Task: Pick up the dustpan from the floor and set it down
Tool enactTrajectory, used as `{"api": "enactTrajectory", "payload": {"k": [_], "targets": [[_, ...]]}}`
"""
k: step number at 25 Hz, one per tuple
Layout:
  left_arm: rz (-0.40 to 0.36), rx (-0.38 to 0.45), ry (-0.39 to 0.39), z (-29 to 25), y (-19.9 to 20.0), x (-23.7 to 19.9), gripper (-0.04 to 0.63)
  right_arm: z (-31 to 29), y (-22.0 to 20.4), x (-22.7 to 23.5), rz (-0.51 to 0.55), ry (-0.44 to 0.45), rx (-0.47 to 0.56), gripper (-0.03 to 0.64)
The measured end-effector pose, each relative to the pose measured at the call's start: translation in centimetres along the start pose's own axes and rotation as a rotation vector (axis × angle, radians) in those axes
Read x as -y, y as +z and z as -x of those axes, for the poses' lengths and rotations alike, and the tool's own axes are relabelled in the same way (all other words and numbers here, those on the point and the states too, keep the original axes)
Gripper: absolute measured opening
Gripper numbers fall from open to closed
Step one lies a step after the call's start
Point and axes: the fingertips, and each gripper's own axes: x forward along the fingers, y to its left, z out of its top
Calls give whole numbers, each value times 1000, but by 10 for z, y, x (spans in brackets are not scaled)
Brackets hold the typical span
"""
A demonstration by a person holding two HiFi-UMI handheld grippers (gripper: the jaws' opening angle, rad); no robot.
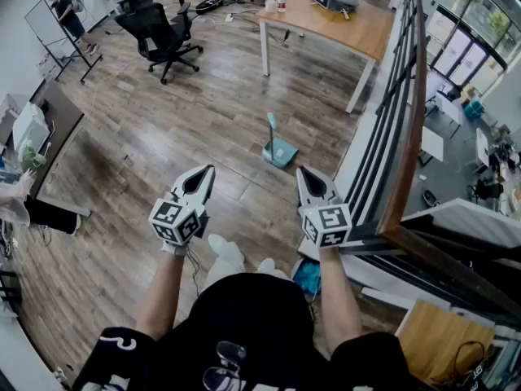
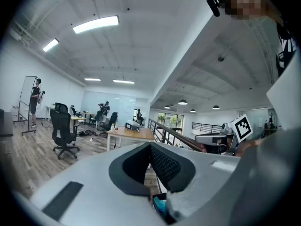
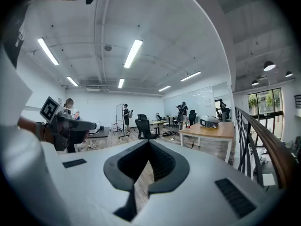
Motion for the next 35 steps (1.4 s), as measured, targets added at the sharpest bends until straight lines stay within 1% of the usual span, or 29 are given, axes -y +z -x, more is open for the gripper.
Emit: {"api": "enactTrajectory", "payload": {"k": [12,18,24,32,35], "targets": [[-2,-1,3,-21,5,-6,-3,-17,0,17,-15,-6,-17,-6],[4,-11,-10,-44,4,-17,-3,-40,-3,25,-17,-6,-33,-6],[5,-11,-36,-81,3,-55,-3,-88,-8,35,-13,-14,-49,-6],[23,-38,-89,-168,13,-126,-3,-179,2,72,-7,-58,-52,-5],[23,-51,-119,-200,20,-158,-3,-219,7,81,-17,-67,-74,-5]]}}
